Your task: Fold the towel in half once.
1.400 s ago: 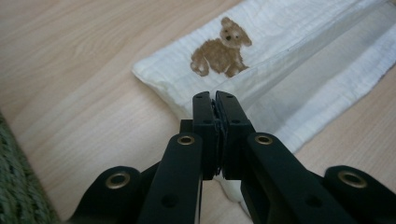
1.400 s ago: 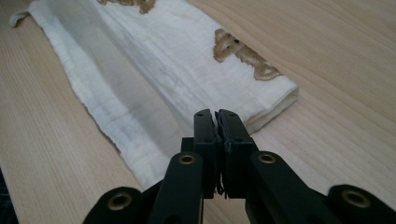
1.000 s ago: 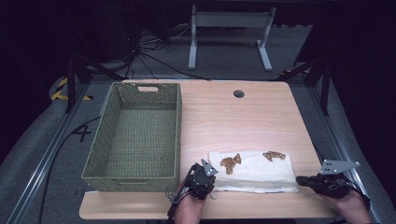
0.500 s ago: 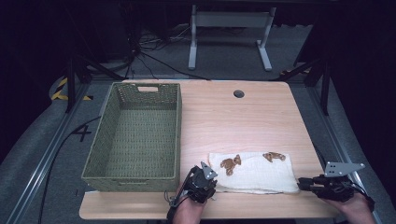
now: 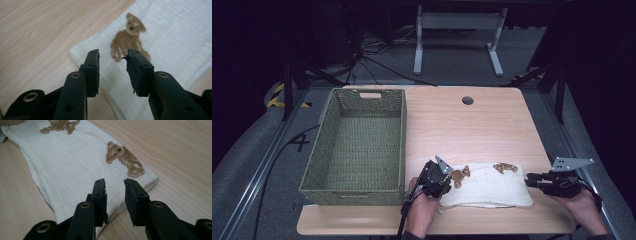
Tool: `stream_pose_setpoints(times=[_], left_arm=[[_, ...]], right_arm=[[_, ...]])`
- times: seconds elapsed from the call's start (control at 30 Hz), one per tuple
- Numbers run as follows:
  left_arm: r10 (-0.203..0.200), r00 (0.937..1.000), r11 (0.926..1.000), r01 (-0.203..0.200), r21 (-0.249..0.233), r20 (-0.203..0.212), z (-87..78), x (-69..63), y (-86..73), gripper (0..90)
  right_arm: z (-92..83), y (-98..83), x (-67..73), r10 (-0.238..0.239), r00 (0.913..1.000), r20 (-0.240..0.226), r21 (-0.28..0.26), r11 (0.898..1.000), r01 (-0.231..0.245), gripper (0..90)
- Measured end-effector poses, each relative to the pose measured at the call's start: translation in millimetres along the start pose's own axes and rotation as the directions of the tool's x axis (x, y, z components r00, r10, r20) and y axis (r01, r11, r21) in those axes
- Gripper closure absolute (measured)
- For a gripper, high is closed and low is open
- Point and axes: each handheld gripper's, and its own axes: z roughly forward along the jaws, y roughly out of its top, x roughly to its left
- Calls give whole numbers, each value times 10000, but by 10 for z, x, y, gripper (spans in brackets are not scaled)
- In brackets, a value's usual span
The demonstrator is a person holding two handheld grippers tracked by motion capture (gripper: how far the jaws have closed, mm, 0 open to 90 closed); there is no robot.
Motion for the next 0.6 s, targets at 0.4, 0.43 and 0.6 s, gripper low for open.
stream_pose_setpoints(times=[0.4,0.43,0.6], left_arm=[[-767,9945,9959,799,427,-717,251,314,146,634],[-839,9943,9950,871,485,-653,269,332,144,634],[-781,9933,9926,854,866,-850,336,352,123,640]], right_arm=[[199,180,-252,240,9987,441,20,9997,-242,685],[208,182,-274,292,9986,446,29,9996,-294,685],[235,185,-363,473,9965,688,32,9989,-476,685]])
